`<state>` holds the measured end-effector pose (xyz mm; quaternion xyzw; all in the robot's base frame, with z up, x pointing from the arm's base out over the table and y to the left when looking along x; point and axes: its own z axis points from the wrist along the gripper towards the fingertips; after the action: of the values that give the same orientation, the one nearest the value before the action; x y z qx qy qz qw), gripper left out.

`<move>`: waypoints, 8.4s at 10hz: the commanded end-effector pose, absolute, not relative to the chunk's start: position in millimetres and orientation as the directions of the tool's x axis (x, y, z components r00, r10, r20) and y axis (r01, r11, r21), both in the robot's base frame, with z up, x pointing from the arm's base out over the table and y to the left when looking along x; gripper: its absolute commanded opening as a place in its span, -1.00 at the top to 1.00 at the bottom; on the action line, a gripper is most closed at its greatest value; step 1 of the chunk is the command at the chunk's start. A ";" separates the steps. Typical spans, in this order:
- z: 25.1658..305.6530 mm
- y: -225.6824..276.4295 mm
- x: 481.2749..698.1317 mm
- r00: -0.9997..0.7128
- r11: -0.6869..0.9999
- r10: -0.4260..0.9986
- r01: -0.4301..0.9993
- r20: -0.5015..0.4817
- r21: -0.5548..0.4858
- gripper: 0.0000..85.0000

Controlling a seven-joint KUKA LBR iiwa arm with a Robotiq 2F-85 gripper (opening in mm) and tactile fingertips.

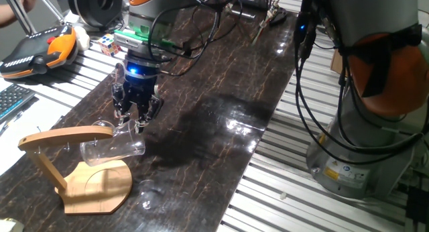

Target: Take the cup off the cup rack

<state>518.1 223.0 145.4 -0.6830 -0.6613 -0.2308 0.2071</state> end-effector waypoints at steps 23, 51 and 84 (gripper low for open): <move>154.9 228.7 519.6 0.006 -0.105 0.858 0.981 0.513 0.163 0.95; 181.4 210.8 516.4 -0.019 -0.080 0.916 0.970 0.402 0.228 0.95; 156.3 76.3 562.7 -0.821 0.842 0.536 0.537 -0.197 0.051 0.95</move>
<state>563.3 76.3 155.6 -0.2926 -0.9509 0.0048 -0.1008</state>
